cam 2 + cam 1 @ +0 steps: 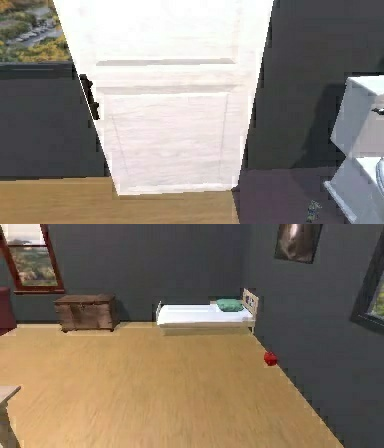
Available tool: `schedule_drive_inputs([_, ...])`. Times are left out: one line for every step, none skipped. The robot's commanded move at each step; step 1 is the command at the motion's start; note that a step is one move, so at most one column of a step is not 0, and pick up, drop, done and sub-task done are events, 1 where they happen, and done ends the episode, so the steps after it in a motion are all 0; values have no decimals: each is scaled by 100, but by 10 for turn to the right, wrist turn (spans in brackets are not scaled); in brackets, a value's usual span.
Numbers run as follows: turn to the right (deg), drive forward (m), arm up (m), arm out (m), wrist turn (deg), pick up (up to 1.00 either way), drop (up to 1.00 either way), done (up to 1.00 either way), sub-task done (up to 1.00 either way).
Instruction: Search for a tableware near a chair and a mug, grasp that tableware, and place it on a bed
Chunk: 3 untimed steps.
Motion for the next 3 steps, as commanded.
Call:
schedule_drive_inputs([0,5,0,0,0,0,0,0,0])
schedule_drive_inputs([0,60,0,0,0,0,0,0,0])
schedule_drive_inputs([-420,0,0,0,0,0,0,0,0])
